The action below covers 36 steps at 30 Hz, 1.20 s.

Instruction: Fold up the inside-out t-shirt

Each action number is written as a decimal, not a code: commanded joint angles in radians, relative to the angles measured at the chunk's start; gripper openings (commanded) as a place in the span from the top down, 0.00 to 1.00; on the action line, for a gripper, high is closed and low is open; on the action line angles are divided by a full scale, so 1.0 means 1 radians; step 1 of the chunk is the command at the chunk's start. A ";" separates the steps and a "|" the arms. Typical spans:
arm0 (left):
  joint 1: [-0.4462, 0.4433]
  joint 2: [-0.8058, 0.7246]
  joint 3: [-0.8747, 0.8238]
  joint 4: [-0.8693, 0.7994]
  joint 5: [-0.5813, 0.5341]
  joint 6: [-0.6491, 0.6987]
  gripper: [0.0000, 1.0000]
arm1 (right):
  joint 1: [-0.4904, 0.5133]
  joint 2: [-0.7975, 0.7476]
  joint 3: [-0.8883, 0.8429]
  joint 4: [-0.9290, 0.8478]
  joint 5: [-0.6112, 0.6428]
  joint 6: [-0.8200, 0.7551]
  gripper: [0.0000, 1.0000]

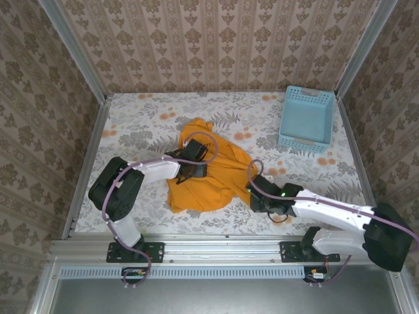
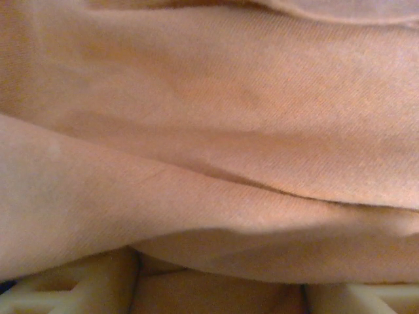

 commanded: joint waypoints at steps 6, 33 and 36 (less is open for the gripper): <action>-0.005 -0.012 -0.036 -0.063 0.015 -0.005 0.34 | -0.222 0.017 0.084 -0.003 0.010 -0.158 0.71; -0.010 -0.005 -0.036 -0.064 0.015 0.000 0.34 | -0.270 0.348 0.184 0.098 0.069 -0.237 0.85; -0.010 -0.001 -0.034 -0.070 0.005 -0.002 0.34 | -0.270 0.317 0.187 0.064 0.083 -0.238 0.93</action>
